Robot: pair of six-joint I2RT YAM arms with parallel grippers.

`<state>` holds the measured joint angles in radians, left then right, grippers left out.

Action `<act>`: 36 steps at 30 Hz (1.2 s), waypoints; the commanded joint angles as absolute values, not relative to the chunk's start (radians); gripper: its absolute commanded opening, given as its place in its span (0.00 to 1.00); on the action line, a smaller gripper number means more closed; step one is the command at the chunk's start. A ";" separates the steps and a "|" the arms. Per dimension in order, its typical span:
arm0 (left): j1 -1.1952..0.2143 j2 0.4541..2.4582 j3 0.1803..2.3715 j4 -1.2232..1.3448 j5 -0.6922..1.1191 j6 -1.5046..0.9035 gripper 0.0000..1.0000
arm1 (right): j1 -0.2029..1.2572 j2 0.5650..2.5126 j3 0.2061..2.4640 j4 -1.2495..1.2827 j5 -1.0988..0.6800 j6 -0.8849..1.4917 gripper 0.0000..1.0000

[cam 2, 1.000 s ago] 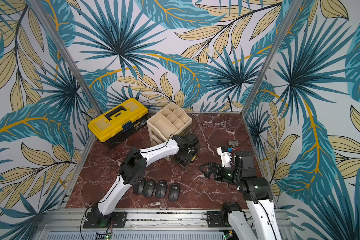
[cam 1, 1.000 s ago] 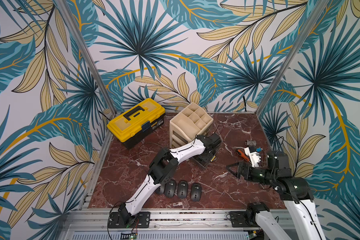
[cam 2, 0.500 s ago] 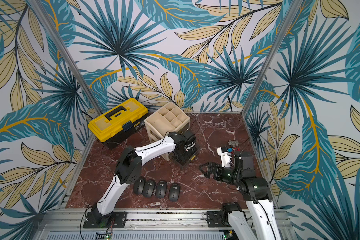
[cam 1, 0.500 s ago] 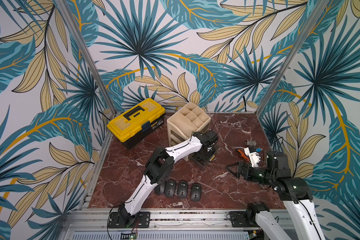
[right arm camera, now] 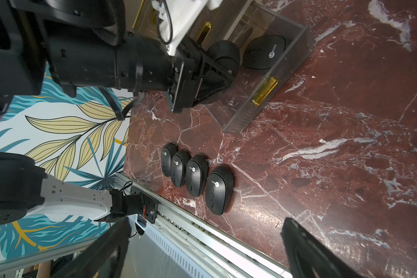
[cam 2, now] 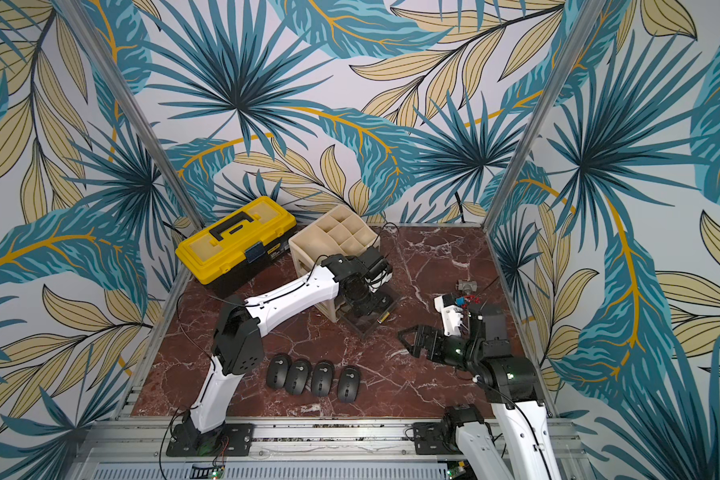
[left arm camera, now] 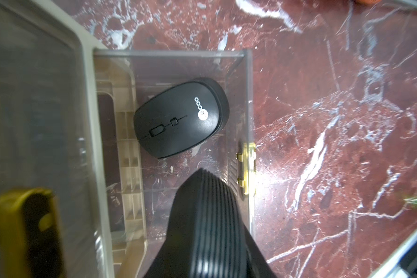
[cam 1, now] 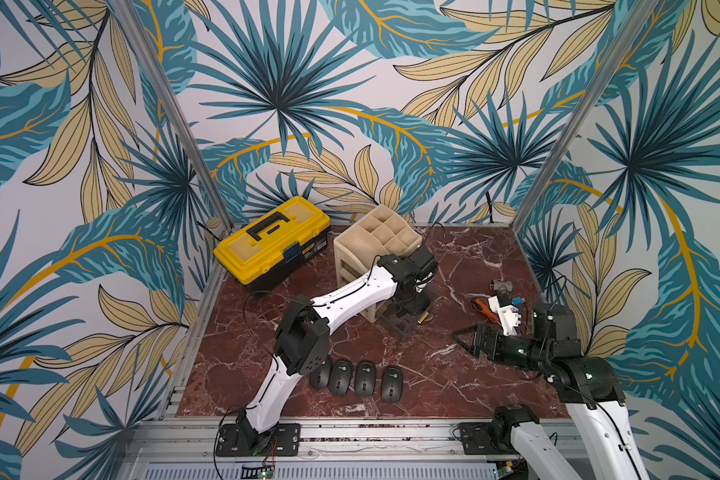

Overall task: Take the mice out of the drawer
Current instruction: Pick up the mouse from the drawer, then place the mouse at the center of the board.

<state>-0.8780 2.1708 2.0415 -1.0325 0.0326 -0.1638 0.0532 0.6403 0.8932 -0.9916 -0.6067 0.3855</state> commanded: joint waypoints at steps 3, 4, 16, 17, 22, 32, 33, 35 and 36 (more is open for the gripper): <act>-0.890 2.047 1.954 -0.951 0.150 -0.294 0.29 | 0.052 0.623 0.873 -0.972 -0.598 0.411 0.99; -0.893 2.021 1.921 -0.925 0.172 -0.328 0.29 | 0.052 0.620 0.878 -0.978 -0.593 0.414 0.99; -1.012 1.701 1.292 -0.198 0.307 -0.896 0.29 | 0.052 0.596 1.050 -1.236 -0.603 0.314 0.99; -1.035 1.684 1.247 -0.139 0.285 -0.939 0.29 | 0.052 0.591 1.061 -1.253 -0.604 0.306 0.99; -1.117 1.655 1.062 0.143 0.190 -1.141 0.29 | 0.052 0.558 1.076 -1.287 -0.612 0.306 0.99; -1.200 1.744 0.923 0.325 0.117 -1.373 0.34 | 0.052 0.495 1.071 -1.288 -0.636 0.344 0.99; -1.203 1.755 0.923 0.309 0.119 -1.385 0.34 | 0.052 0.491 1.073 -1.291 -0.636 0.345 0.99; -1.208 1.774 0.928 0.267 0.114 -1.403 0.34 | 0.052 0.485 1.072 -1.297 -0.634 0.346 0.99; -1.210 1.783 0.935 0.232 0.109 -1.404 0.34 | 0.052 0.481 1.070 -1.300 -0.634 0.345 0.99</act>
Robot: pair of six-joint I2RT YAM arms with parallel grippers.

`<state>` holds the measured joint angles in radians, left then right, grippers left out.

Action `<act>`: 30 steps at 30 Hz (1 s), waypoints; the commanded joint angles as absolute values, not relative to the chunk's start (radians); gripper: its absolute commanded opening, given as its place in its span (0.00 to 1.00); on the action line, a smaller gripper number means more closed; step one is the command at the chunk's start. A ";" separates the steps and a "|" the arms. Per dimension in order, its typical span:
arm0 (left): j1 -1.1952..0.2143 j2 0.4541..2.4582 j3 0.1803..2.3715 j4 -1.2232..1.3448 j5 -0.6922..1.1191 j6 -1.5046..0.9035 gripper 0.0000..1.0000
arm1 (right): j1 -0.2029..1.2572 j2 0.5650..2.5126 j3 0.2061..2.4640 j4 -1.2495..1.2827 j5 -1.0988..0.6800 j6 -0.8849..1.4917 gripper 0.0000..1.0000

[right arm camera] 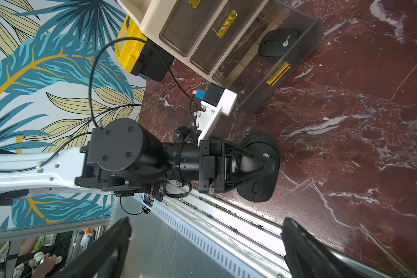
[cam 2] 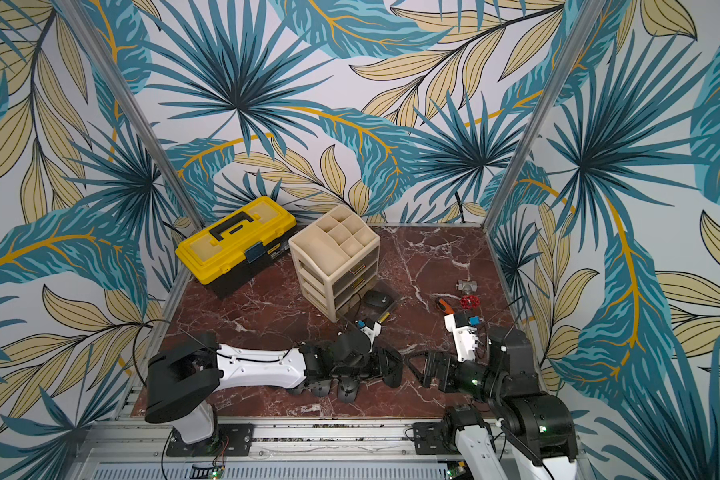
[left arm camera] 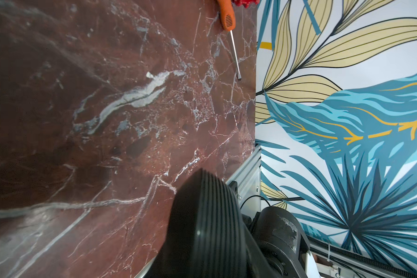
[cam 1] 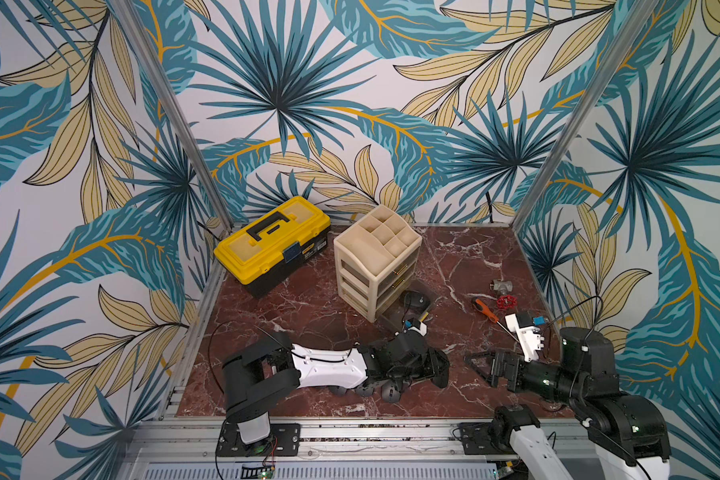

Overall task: Take the mice out of the drawer
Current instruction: Place the mouse at the center of the board.

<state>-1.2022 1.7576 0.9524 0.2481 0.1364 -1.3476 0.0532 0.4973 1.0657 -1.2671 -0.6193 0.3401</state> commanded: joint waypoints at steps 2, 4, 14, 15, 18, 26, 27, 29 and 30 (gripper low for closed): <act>-1.215 1.796 0.925 0.232 0.109 -1.428 0.34 | 0.052 0.473 1.066 -1.304 -0.632 0.346 0.99; -1.217 1.810 0.918 0.236 0.120 -1.449 0.35 | 0.052 0.466 1.057 -1.304 -0.632 0.347 0.99; -1.229 1.816 0.925 0.103 0.133 -1.487 0.40 | 0.052 0.442 1.031 -1.292 -0.634 0.358 0.99; -1.229 1.812 0.926 0.091 0.132 -1.485 0.40 | 0.052 0.438 1.025 -1.289 -0.634 0.362 0.99; -1.229 1.810 0.928 0.065 0.136 -1.485 0.40 | 0.052 0.428 1.012 -1.284 -0.638 0.369 0.99; -1.229 1.748 0.936 -0.039 0.086 -1.448 0.50 | 0.052 0.431 1.015 -1.285 -0.636 0.367 0.99; -1.229 1.729 0.945 -0.061 0.074 -1.427 0.52 | 0.052 0.430 1.008 -1.279 -0.637 0.372 0.99; -1.226 1.702 0.976 -0.097 0.063 -1.381 0.53 | 0.052 0.423 0.994 -1.267 -0.634 0.382 0.99; -1.224 1.693 1.004 -0.122 0.058 -1.352 0.54 | 0.052 0.420 0.984 -1.258 -0.630 0.388 0.99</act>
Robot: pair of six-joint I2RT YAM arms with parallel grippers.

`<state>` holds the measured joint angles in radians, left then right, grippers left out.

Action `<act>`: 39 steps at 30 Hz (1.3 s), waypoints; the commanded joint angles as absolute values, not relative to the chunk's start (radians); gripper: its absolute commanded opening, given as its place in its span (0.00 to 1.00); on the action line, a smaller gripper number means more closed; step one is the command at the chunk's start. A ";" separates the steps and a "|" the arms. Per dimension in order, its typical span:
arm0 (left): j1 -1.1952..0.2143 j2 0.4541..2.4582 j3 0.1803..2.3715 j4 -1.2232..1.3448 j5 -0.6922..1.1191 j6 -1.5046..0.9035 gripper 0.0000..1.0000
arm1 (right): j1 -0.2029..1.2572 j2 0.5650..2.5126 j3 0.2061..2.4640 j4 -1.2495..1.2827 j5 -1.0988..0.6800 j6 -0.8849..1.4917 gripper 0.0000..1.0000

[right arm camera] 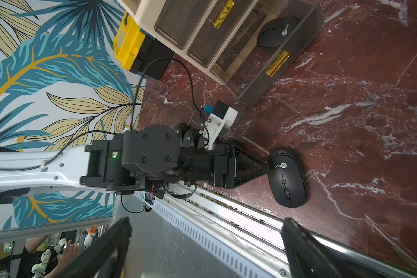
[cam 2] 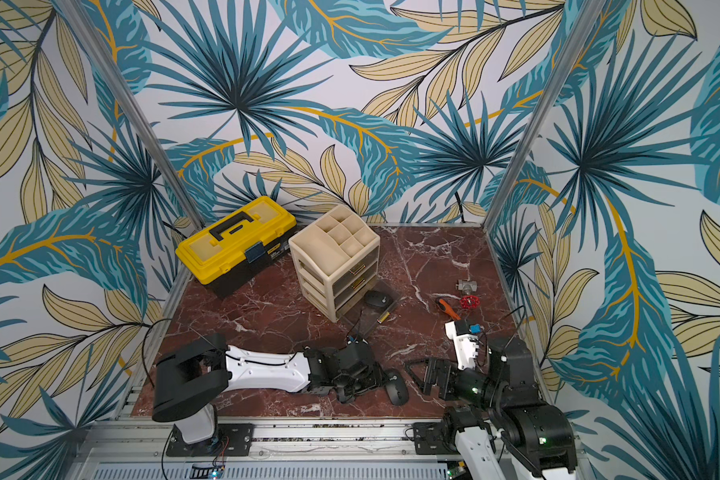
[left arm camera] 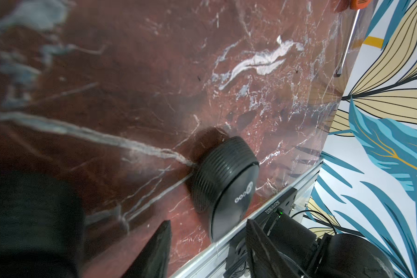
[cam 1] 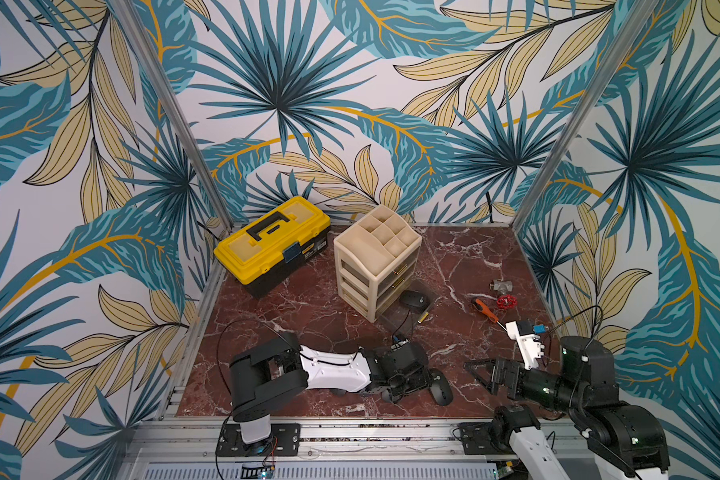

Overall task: Take the mice out of the drawer
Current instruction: Place the mouse at the center of the board.

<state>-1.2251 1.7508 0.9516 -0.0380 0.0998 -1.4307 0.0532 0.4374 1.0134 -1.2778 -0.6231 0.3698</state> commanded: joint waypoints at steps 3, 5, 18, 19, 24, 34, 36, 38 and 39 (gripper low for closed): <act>-1.212 1.690 1.099 -0.188 0.082 -1.241 0.58 | 0.053 0.401 0.957 -1.218 -0.621 0.412 0.99; -1.191 1.696 1.153 -0.223 0.111 -1.170 0.59 | 0.052 0.389 0.942 -1.186 -0.624 0.426 0.99; -1.022 1.772 1.615 -0.736 -0.020 -0.575 0.58 | 0.053 0.390 0.774 -0.889 -0.572 0.571 0.96; -1.013 1.788 1.651 -0.765 -0.048 -0.520 0.58 | 0.053 0.398 0.763 -0.864 -0.568 0.581 0.96; -0.931 1.851 1.744 -0.797 -0.010 -0.233 0.59 | 0.052 0.447 0.759 -0.824 -0.535 0.575 0.96; -0.866 2.027 1.928 -0.821 0.088 -0.052 0.27 | 0.053 0.471 0.743 -0.789 -0.499 0.584 0.94; -0.863 2.060 1.943 -0.797 0.068 -0.049 0.23 | 0.052 0.477 0.735 -0.776 -0.498 0.589 0.94; -0.862 2.086 1.954 -0.770 0.038 -0.050 0.16 | 0.052 0.481 0.729 -0.766 -0.497 0.595 0.94; -0.860 2.102 1.959 -0.753 0.032 -0.049 0.12 | 0.052 0.483 0.726 -0.760 -0.497 0.599 0.94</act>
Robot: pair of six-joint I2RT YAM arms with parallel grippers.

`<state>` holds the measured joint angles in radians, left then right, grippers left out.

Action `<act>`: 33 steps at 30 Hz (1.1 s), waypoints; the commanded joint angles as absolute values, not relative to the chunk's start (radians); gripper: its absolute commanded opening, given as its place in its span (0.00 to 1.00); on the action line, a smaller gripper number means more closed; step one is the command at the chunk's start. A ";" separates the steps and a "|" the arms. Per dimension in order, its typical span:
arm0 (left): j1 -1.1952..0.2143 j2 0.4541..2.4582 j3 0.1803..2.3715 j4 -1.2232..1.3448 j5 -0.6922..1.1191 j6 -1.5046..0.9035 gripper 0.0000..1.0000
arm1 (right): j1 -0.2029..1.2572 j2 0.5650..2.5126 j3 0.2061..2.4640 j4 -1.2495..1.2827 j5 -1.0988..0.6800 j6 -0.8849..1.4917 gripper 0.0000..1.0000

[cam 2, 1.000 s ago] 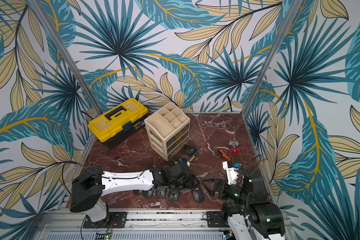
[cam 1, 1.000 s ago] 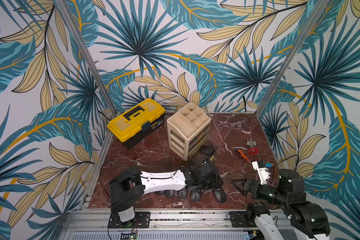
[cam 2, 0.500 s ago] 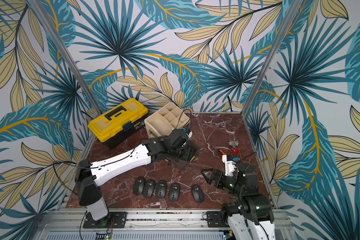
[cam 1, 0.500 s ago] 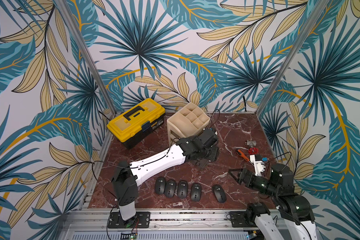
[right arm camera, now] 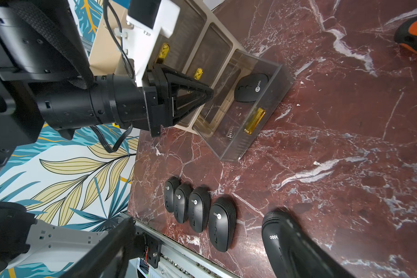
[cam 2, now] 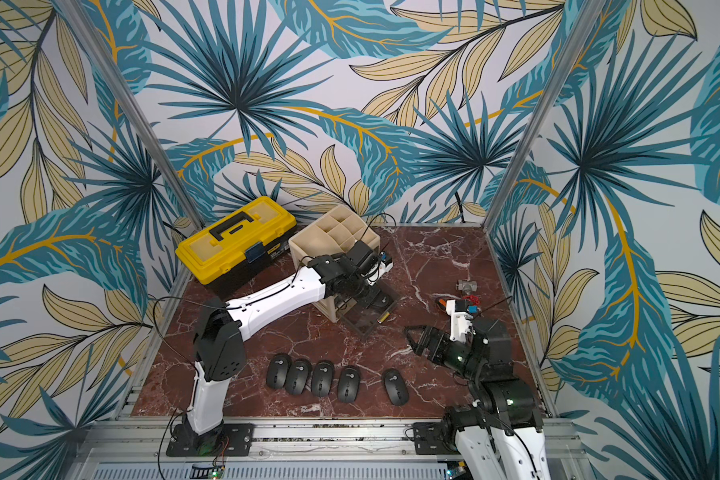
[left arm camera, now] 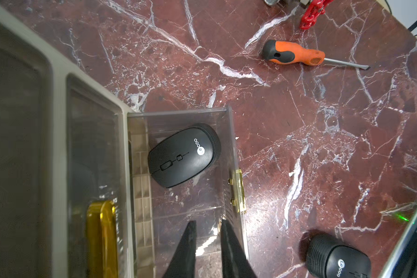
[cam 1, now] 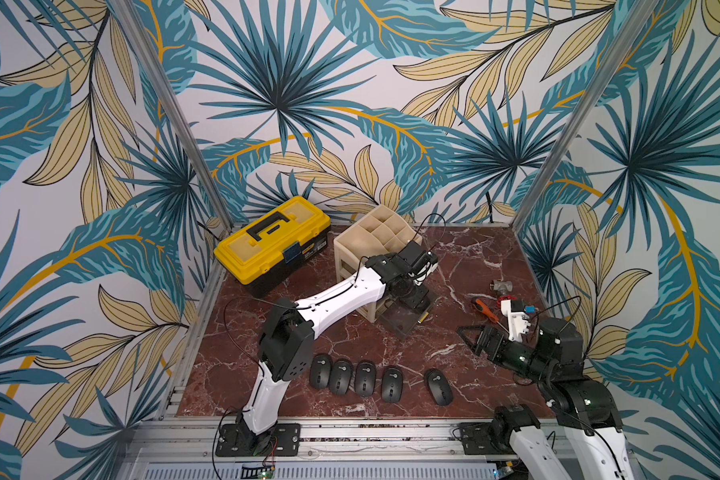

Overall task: Take the mice out of the drawer
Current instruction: Place the mouse at the center of the board, then pick up the mouse from the drawer.

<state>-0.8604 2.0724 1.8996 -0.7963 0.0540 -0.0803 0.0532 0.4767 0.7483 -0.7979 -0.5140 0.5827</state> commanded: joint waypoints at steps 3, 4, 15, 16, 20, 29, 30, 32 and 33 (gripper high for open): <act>-0.859 2.146 1.989 -0.727 0.003 -0.051 0.02 | 0.052 0.485 0.719 -0.750 -0.495 0.603 0.94; -0.859 2.160 1.999 -0.722 -0.007 -0.049 0.00 | 0.052 0.486 0.716 -0.748 -0.496 0.606 0.94; -0.855 2.276 2.063 -0.653 -0.184 0.021 0.00 | 0.052 0.500 0.696 -0.730 -0.497 0.608 0.94; -0.855 2.286 2.073 -0.654 -0.186 0.028 0.00 | 0.052 0.500 0.694 -0.727 -0.499 0.609 0.94; -0.845 2.331 2.119 -0.674 -0.184 0.041 0.00 | 0.052 0.506 0.690 -0.721 -0.498 0.612 0.94; -0.847 2.355 2.142 -0.684 -0.199 0.099 0.00 | 0.052 0.522 0.697 -0.716 -0.495 0.611 0.94; -0.852 2.347 2.139 -0.684 -0.204 0.104 0.00 | 0.052 0.522 0.696 -0.714 -0.496 0.612 0.94; -0.866 2.330 2.137 -0.680 -0.207 0.115 0.00 | 0.053 0.526 0.691 -0.710 -0.496 0.611 0.94; -0.872 2.324 2.137 -0.677 -0.207 0.118 0.00 | 0.052 0.528 0.688 -0.707 -0.497 0.613 0.94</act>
